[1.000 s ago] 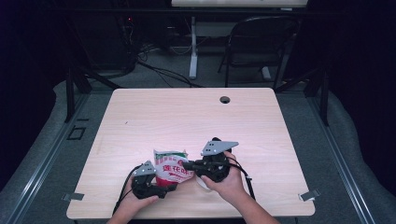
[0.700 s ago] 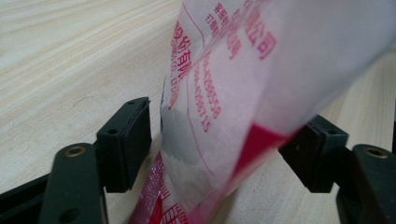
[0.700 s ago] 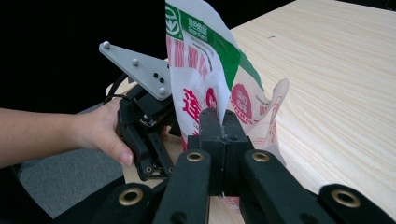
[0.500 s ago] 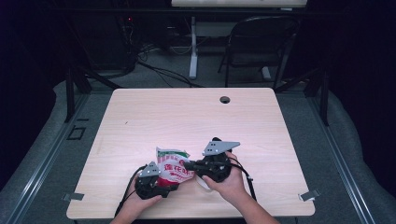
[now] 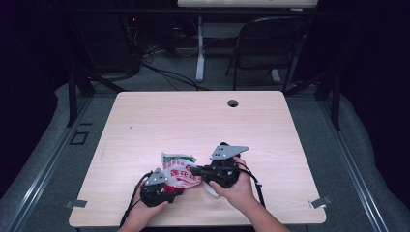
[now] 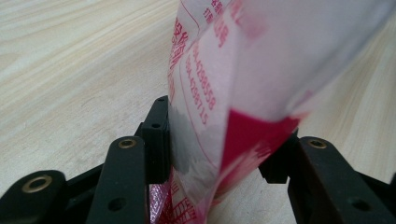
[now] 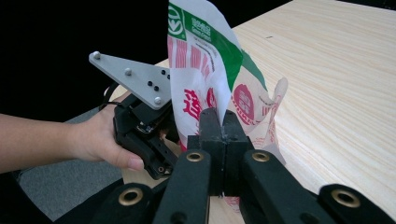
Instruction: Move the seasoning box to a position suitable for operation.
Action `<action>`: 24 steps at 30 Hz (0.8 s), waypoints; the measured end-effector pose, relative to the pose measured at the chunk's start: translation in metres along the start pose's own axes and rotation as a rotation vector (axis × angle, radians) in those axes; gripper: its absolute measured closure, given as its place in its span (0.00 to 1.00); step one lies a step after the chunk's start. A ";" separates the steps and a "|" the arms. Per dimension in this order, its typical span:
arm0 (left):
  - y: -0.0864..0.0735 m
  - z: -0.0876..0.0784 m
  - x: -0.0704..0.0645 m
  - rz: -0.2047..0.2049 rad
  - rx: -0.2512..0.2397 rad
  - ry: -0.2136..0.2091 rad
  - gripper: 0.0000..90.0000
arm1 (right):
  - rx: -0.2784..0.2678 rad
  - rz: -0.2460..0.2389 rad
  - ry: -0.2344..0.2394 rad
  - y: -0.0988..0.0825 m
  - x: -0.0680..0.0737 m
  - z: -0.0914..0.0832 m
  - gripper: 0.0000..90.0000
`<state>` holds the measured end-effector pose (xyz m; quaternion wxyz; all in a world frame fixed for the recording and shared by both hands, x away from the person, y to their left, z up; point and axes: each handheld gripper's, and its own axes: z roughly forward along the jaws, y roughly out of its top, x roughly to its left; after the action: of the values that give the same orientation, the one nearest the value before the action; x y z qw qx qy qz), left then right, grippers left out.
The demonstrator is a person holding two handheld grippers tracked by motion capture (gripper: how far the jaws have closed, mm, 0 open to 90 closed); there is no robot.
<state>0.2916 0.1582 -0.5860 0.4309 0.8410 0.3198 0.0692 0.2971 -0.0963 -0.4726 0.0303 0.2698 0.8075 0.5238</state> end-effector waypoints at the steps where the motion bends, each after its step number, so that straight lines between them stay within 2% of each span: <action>1: 0.001 0.000 -0.001 0.003 -0.004 0.010 0.62 | 0.000 0.002 0.002 0.000 -0.001 -0.001 1.00; 9: 0.010 -0.010 -0.008 0.067 0.002 0.092 0.64 | -0.031 0.029 0.011 0.002 -0.006 -0.007 1.00; 12: 0.013 -0.014 -0.011 0.110 0.008 0.145 0.64 | -0.030 0.037 0.012 0.002 -0.006 -0.009 0.99; 15: 0.016 -0.017 -0.015 0.155 0.028 0.202 0.65 | -0.033 0.043 0.019 0.003 -0.009 -0.013 0.92; 20: 0.019 -0.022 -0.018 0.167 0.010 0.231 0.65 | -0.062 0.066 0.016 0.003 -0.013 -0.024 0.86; 22: 0.021 -0.023 -0.021 0.193 0.009 0.254 0.65 | -0.066 0.061 0.008 0.003 -0.013 -0.029 0.85; 24: 0.023 -0.025 -0.023 0.199 -0.004 0.259 0.65 | -0.074 0.060 0.001 0.002 -0.013 -0.034 0.84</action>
<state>0.2752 0.1514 -0.5494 0.3789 0.8516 0.2878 0.2199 0.2982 -0.1303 -0.4585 0.0243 0.2924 0.7792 0.5538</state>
